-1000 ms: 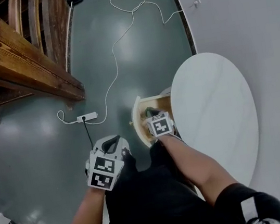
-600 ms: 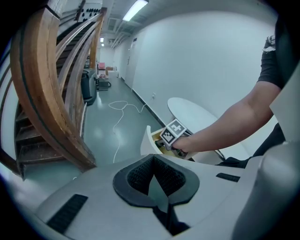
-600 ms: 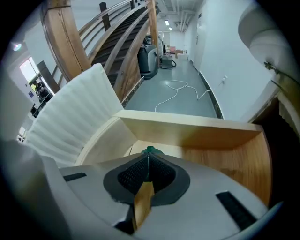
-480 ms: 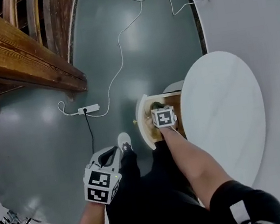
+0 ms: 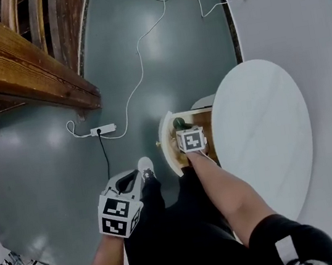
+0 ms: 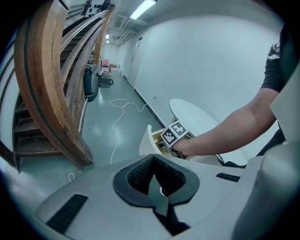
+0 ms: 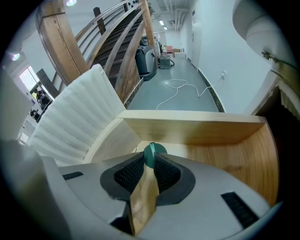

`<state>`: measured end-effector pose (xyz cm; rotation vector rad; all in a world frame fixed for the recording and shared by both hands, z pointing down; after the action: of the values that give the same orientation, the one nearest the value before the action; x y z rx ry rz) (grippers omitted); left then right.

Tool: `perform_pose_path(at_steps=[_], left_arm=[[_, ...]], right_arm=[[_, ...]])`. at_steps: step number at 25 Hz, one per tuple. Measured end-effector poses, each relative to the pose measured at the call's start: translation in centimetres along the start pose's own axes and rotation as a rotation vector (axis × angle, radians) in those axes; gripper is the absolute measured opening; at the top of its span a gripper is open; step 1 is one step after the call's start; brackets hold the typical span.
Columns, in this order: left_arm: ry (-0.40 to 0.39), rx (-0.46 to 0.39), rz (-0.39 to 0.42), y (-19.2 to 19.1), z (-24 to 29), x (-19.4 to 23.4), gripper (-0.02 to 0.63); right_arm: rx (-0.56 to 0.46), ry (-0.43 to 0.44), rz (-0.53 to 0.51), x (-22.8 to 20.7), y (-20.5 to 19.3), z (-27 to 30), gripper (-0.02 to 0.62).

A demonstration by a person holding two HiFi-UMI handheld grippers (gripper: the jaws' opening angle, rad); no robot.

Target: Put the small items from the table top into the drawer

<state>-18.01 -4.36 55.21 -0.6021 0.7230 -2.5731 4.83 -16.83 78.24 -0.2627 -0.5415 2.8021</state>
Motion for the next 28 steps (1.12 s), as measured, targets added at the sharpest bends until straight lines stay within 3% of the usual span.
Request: perform_pose_path(at_steps=[7,16,28], left_arm=[[-0.051,-0.067,-0.009,2.3,-0.7,-0.4,0.014],[-0.073,-0.164,0.09,6.0,-2.0,-1.5,0.014],[-0.105,-0.284,0.194,11.0,-4.5,-5.3,0.014]], right_arm=[[-0.085,0.051,0.037,2.1,1.7,-4.8,0.049],[-0.266,0.201,0.072,4.3,3.2,-15.9,0.048],[-0.573,0.364,0.005,3.9,5.7,-31.8,0.015]])
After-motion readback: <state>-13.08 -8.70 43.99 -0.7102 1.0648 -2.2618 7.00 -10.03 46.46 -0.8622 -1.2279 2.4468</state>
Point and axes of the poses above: the fingertips, and each gripper's own axes: z forward along the fingers, x to its left, y out of its top, the point moved 7 cm from there along -z, backward along the fingers, and after that the axes turned 2 degrees about z, right-handed, at the moved point
